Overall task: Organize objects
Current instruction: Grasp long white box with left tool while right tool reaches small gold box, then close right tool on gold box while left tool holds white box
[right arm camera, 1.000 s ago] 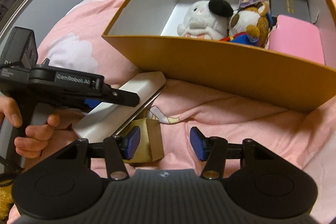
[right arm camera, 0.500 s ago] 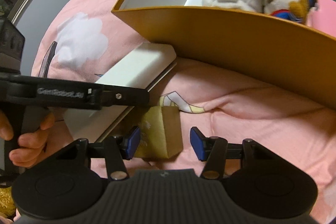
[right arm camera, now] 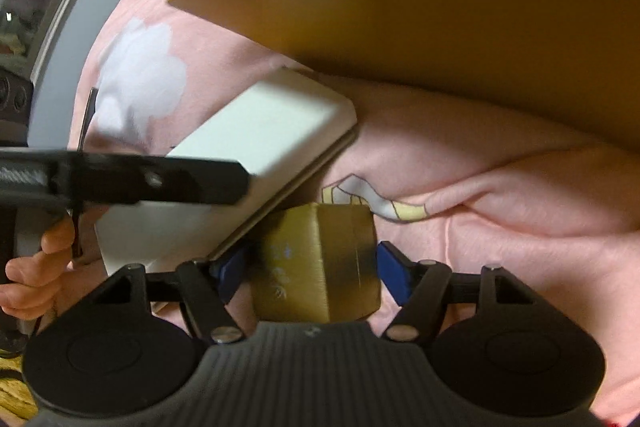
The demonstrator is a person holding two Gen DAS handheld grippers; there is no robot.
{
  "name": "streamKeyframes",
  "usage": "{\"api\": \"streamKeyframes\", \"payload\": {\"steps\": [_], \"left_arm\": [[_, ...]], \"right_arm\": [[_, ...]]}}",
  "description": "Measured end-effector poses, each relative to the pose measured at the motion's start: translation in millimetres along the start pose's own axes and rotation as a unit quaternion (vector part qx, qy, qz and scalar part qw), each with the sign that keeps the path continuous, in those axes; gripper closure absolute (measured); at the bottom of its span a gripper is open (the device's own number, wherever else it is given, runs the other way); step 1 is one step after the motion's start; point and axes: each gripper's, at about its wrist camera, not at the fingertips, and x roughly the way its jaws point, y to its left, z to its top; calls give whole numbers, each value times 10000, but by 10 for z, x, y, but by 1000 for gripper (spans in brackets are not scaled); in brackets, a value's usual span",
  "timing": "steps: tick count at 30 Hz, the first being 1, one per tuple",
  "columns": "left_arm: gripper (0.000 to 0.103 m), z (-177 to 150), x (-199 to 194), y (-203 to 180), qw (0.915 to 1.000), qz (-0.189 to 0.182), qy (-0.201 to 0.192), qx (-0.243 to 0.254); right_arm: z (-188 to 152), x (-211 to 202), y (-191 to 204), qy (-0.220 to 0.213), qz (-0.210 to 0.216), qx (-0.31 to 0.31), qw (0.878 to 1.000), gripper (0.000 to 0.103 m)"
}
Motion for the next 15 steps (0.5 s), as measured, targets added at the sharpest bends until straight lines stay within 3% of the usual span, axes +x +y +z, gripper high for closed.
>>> {"api": "streamKeyframes", "payload": {"steps": [2,5,10,15], "left_arm": [[35,27,6,54,9998,-114,67,-173],[49,45,-12,108,9993,-160,117,-332],[61,5,-88,64,9993,-203,-23,-315],[68,-53,-145,-35,9997,27,-226,-104]], "right_arm": [[-6,9,-50,-3,105,87,9999,33],[-33,-25,-49,-20,121,79,9999,34],[-108,-197,36,-104,-121,-56,9999,41],[-198,-447,171,-249,-545,-367,9975,45]]}}
